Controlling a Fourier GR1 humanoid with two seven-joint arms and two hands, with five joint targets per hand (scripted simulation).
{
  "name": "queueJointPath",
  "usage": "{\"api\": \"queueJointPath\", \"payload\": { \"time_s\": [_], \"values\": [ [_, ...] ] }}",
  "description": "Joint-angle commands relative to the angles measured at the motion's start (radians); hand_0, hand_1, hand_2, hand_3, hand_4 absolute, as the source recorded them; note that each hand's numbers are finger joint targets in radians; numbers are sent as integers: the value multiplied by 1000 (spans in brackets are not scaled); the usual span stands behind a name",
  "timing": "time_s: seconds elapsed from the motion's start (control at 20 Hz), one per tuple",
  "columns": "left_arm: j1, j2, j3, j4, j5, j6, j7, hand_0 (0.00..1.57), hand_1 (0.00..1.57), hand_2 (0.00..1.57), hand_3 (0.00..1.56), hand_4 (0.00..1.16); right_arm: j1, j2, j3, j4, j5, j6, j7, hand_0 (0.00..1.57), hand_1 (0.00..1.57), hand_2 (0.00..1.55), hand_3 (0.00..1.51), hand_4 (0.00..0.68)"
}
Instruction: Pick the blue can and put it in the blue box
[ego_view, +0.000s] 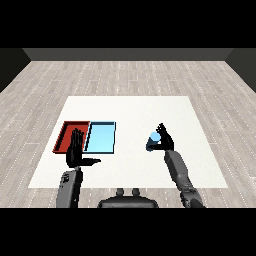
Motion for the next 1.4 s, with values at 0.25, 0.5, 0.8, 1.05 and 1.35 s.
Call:
{"api": "queueJointPath", "payload": {
  "time_s": [0.25,0.5,0.8,1.05,1.35],
  "values": [
    [-11,5,12,70,5,-28,-55,0,0,0,0,0,-53,-24,-11,99,10,16,-38,0,0,0,0,0],
    [-2,-10,-6,21,-16,4,-41,0,0,0,0,0,-82,9,1,159,29,6,-76,0,0,0,0,0],
    [0,4,13,38,9,-22,-40,0,0,0,0,0,-94,24,7,153,21,16,-46,0,0,0,0,0],
    [65,3,3,-43,14,-22,-14,0,0,0,0,0,-99,36,15,161,76,-140,-99,1056,1056,1218,1127,177],
    [-2,47,66,9,75,-65,-5,0,0,0,0,0,-90,8,42,126,106,-184,29,1564,1564,1483,1441,676]
  ]
}}
